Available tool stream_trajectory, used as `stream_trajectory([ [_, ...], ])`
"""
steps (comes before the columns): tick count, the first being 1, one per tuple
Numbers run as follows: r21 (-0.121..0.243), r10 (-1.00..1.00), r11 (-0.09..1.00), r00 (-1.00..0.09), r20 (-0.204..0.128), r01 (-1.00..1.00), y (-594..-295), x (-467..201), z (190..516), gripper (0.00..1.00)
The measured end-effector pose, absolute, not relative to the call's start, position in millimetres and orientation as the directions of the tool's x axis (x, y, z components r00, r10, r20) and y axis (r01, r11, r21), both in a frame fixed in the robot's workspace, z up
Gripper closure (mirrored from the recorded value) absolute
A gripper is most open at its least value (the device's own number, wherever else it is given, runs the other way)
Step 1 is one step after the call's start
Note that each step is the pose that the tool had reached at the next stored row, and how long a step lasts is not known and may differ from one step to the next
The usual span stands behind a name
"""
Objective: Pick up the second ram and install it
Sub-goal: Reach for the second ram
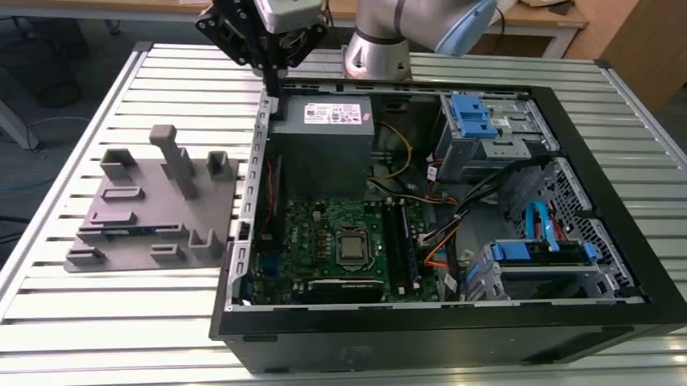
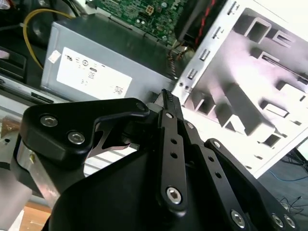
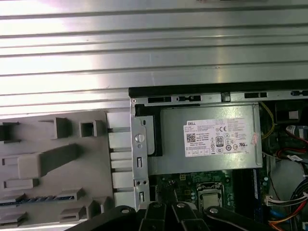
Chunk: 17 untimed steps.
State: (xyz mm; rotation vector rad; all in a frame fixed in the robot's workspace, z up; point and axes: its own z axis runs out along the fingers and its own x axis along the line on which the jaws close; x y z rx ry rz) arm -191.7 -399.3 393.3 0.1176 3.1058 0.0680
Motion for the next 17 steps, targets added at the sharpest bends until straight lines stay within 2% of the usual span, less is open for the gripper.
stream_trajectory([
  [17, 0.045, 0.076, 0.996, -0.997, -0.034, 0.075, -408, -264, 392, 0.89],
])
